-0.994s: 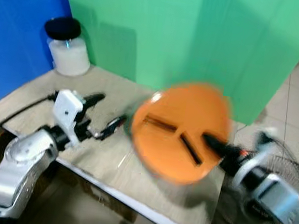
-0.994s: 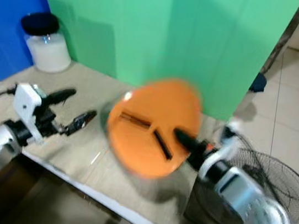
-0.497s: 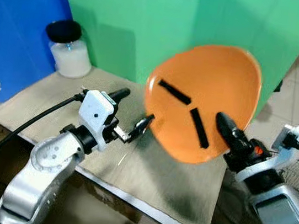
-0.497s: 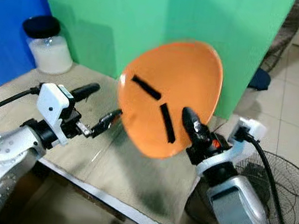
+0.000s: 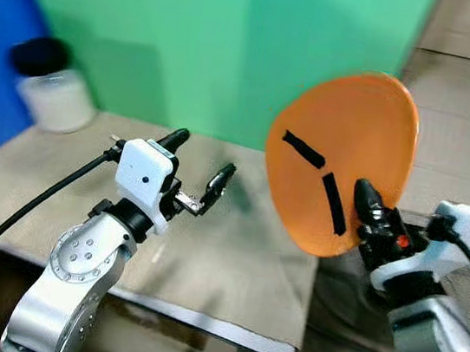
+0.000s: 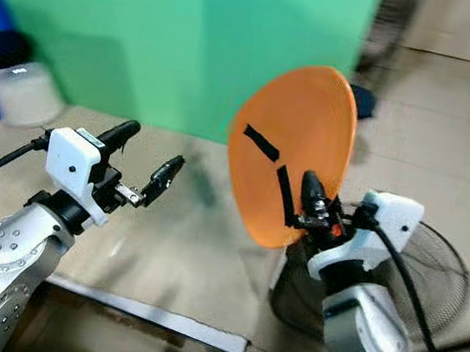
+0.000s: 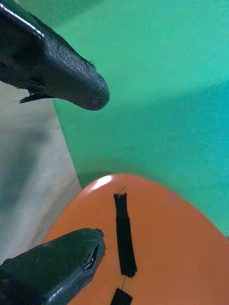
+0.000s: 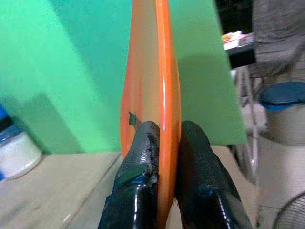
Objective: Setting the table
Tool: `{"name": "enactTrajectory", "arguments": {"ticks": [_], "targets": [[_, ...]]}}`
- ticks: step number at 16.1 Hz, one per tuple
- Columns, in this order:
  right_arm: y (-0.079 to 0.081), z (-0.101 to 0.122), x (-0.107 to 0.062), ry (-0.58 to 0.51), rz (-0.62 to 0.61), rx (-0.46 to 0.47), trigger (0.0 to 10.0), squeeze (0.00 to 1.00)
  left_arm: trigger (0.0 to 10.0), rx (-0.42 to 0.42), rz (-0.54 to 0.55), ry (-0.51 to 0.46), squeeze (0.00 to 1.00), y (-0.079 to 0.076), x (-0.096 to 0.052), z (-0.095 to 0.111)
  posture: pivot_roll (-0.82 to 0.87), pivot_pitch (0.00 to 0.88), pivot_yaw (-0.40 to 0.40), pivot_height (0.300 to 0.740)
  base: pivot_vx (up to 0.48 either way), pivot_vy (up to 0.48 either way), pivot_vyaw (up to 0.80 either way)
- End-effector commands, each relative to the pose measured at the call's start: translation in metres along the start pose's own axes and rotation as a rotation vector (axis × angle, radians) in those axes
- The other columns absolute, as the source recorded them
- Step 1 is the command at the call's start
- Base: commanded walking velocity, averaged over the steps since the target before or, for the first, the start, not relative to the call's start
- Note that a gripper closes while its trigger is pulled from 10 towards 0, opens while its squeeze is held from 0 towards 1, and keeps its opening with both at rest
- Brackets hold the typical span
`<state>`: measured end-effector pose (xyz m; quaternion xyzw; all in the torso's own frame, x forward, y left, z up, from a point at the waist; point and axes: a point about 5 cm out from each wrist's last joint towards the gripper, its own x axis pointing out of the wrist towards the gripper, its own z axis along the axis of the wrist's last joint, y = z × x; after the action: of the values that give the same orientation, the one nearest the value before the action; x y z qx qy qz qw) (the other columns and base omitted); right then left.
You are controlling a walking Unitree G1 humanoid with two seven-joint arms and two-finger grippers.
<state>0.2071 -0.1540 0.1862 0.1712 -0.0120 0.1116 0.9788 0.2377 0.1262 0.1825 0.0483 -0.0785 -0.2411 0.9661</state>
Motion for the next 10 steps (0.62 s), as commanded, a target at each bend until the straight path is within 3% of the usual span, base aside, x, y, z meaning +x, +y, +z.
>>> {"name": "enactTrajectory", "arguments": {"ticks": [1,10], "targets": [[0.0077,0.0047,0.0002,-0.048,0.044,0.001,10.0,0.00,10.0,0.002,0.027,0.022,0.00,0.0032,-0.0014,-0.0026,0.07,0.000,0.089,0.740,0.000,0.000,-0.80],[0.0101,-0.0002,-0.0005,-0.060,0.043,-0.002,10.0,0.00,10.0,0.014,0.022,0.079,0.00,-0.0004,0.0016,-0.0109,0.07,0.000,0.092,0.740,0.000,0.000,-0.80]]}}
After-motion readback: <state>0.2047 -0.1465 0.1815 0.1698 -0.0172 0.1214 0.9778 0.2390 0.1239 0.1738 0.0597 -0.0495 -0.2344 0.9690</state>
